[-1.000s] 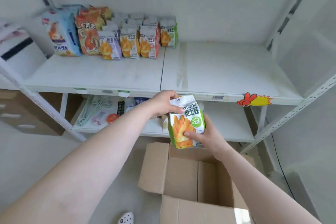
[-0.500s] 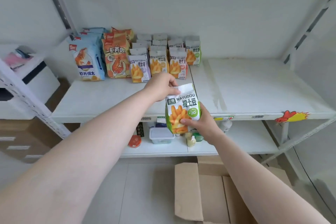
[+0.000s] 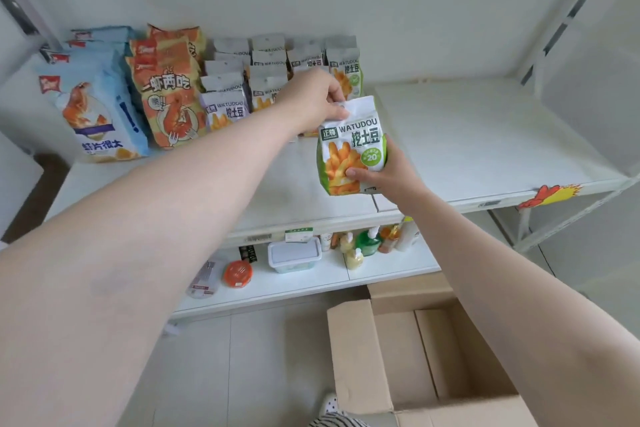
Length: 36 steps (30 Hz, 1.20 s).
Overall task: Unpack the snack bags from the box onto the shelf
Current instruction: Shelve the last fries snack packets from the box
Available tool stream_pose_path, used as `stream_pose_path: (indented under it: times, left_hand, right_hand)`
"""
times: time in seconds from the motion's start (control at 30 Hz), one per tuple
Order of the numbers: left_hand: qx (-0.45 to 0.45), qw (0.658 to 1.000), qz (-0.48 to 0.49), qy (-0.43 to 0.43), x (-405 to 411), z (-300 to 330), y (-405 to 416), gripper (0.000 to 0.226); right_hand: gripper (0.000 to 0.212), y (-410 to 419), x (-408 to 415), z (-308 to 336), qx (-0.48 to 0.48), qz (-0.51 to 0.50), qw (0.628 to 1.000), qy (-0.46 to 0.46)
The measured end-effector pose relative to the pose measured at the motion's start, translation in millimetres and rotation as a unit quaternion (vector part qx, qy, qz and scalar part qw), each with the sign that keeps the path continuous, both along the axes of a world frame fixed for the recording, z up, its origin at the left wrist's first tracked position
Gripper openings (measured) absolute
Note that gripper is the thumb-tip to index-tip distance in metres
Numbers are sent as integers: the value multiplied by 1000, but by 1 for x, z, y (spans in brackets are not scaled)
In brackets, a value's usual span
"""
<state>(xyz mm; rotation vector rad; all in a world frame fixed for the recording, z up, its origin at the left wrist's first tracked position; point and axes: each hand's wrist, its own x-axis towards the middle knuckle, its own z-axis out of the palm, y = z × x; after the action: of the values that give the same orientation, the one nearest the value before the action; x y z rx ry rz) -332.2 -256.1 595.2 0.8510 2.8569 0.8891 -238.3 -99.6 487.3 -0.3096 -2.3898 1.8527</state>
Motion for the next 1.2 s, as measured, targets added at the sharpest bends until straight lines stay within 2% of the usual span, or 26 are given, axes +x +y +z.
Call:
stream_pose_path:
  times: [0.13,0.27,0.63,0.77,0.97,1.2]
  left_hand:
    - [-8,1000,-12,16,-37,-23,31,20]
    - [-21,998,-35,44,-84,-52,72,14]
    - [-64,974,-103,191,-225,-92,154,16]
    - [-80,972,-101,196,-264,-97,163,17]
    - [-93,973,-79,198,-303,-107,163,11]
    - [-102,982,-34,159,-324,-117,153,21]
  right_hand:
    - [70,30,-36,-25,-1,-24,1000,7]
    - [64,70,-78,-57,-7,-40,999,30]
    - [68,150,-233,-114,-5,-67,992,104]
    - [71,156,-279,-126,-21,-57,992,109]
    - [70,155,-320,-133,7,-54,994,99]
    - [56,148,-341,-144,73,-55,993,76]
